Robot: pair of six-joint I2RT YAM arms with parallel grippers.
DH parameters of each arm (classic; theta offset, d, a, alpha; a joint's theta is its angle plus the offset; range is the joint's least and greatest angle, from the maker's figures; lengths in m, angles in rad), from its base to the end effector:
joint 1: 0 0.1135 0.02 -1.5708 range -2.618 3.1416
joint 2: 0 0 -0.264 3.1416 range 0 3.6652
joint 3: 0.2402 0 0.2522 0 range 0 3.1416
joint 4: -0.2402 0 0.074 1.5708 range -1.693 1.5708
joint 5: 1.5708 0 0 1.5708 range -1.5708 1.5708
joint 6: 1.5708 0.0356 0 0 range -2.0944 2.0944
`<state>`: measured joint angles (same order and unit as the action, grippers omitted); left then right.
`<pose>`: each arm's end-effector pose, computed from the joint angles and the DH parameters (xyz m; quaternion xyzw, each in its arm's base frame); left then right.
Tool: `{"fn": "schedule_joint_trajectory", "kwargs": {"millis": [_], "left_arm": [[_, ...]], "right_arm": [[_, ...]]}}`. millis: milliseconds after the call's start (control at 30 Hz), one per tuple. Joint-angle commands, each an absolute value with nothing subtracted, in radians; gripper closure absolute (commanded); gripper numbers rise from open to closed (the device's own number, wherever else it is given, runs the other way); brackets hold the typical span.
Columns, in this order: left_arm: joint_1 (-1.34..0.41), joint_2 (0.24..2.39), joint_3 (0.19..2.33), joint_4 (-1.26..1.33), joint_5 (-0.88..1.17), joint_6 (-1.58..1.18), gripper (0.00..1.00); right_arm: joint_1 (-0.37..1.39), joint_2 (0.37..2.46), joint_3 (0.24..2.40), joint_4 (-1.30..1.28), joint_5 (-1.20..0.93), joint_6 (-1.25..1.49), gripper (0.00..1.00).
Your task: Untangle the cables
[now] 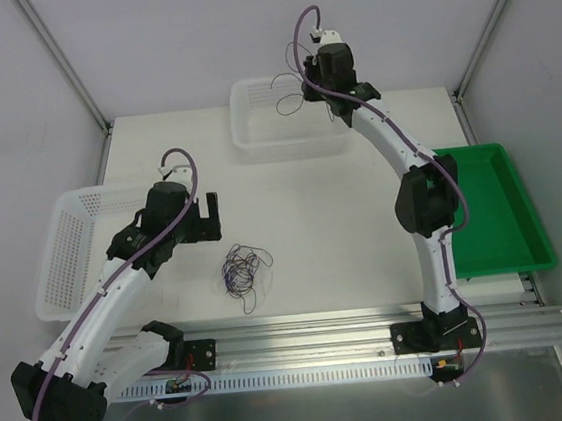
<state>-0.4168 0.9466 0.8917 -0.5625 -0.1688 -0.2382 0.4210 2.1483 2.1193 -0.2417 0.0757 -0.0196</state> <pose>0.1876 -0.0765 0.3110 0.0404 0.8853 -0.0762 0.4570 0.4723 0.2085 0.3583 -0.1515 0.7813 0.0910 0.5987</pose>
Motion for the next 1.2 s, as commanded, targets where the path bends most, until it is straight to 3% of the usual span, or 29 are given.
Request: {"fn": "schedule_joint_trajectory", "kwargs": {"millis": [0,33,67,133,167,333,633,800,1000,1167], "left_arm": [[-0.403,0.969,0.879,-0.555,-0.17,-0.221,0.01],[-0.403,0.971,0.879,-0.555,-0.17,-0.221,0.01],[-0.403,0.974,0.88,-0.555,-0.169,-0.221,0.01],[-0.403,0.979,0.88,-0.555,-0.163,-0.219,0.01],[-0.403,0.982,0.879,-0.555,-0.16,-0.219,0.01],[-0.402,0.982,0.882,-0.555,-0.123,-0.221,0.01],[-0.4,1.002,0.887,-0.555,0.035,-0.229,0.01],[-0.399,1.032,0.873,-0.557,0.165,-0.242,0.03],[-0.4,1.023,0.77,-0.558,0.3,-0.34,0.07],[-0.423,0.936,0.641,-0.523,0.272,-0.477,0.12]], "right_arm": [[0.41,2.273,2.235,-0.117,0.009,-0.058,0.81],[0.403,2.295,2.247,-0.098,0.009,-0.064,0.7],[0.402,2.309,2.261,-0.074,0.009,-0.058,0.5],[0.39,2.328,2.267,-0.061,0.008,-0.045,0.34],[0.388,2.326,2.266,-0.06,0.008,-0.031,0.2],[0.384,2.188,2.139,-0.077,-0.026,-0.038,0.02],[0.468,1.863,1.837,-0.342,-0.175,0.046,0.07],[0.592,1.672,1.537,-0.393,-0.238,0.115,0.1],[0.776,1.556,1.24,-0.365,-0.138,0.17,0.12],[0.871,1.453,1.05,-0.258,-0.095,0.213,0.12]]}}
